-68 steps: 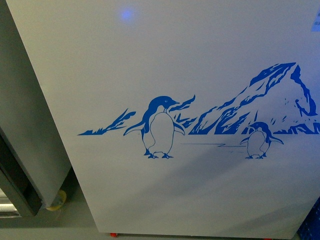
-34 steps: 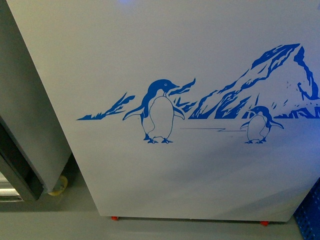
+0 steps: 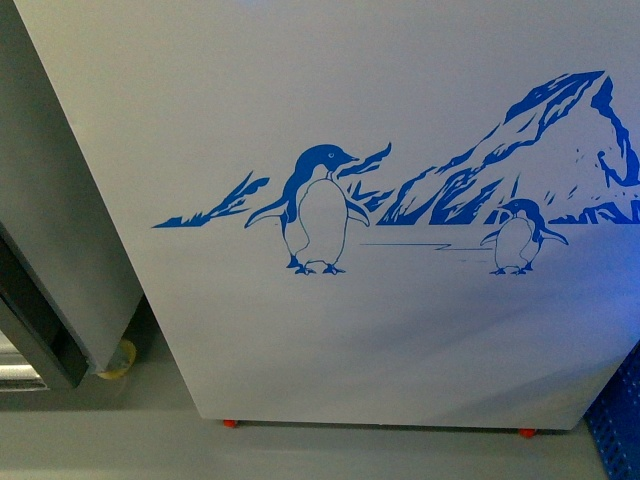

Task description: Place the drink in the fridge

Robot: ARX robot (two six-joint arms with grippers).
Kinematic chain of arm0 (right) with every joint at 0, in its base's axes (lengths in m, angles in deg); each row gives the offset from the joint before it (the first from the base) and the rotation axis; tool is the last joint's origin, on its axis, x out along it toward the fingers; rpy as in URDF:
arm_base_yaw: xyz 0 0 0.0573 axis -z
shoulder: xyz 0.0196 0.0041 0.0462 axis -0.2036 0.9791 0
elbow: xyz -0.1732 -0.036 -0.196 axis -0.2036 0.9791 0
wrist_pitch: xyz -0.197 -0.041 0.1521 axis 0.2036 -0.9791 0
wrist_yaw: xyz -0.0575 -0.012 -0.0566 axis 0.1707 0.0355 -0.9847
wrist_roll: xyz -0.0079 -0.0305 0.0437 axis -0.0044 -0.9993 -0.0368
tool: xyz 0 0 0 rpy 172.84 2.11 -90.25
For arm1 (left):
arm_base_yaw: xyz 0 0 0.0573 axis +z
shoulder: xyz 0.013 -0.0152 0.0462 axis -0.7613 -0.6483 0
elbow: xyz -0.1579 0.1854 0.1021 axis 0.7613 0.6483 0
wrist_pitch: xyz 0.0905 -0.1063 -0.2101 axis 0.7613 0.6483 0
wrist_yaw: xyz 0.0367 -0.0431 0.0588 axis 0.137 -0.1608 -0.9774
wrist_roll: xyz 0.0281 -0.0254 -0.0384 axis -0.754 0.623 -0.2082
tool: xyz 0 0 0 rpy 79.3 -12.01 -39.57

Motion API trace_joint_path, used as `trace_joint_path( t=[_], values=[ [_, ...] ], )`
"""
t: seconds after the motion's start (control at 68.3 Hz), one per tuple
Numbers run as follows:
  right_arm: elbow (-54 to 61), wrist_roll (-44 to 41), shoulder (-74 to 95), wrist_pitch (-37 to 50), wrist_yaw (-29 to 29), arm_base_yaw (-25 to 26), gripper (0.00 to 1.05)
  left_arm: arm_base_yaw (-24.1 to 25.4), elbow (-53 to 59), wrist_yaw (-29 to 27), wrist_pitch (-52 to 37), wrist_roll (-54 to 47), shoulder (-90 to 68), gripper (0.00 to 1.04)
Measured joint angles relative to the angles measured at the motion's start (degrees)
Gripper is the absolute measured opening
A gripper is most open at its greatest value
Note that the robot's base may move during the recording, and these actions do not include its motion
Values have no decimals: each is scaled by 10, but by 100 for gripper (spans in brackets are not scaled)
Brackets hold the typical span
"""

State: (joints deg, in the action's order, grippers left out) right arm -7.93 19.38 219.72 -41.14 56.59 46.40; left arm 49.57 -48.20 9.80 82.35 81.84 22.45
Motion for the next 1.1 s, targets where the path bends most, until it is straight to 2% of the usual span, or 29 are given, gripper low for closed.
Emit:
trace_joint_path(
  t=[0.278, 0.468, 0.556, 0.644, 0.893, 1.098],
  values=[
    [-19, 0, 11, -9, 0, 5, 96, 0, 0, 0, 0, 0, 0, 97],
    [-28, 2, 19, -18, -2, 6, 71, 0, 0, 0, 0, 0, 0, 97],
    [-29, 3, 19, -16, 1, 7, 54, 0, 0, 0, 0, 0, 0, 97],
    [-26, 2, 19, -11, 0, 7, 48, 0, 0, 0, 0, 0, 0, 97],
    [34, 5, -17, 25, 16, 6, 45, 0, 0, 0, 0, 0, 0, 97],
    [138, 7, -125, 78, 39, -21, 44, 0, 0, 0, 0, 0, 0, 97]
  ],
)
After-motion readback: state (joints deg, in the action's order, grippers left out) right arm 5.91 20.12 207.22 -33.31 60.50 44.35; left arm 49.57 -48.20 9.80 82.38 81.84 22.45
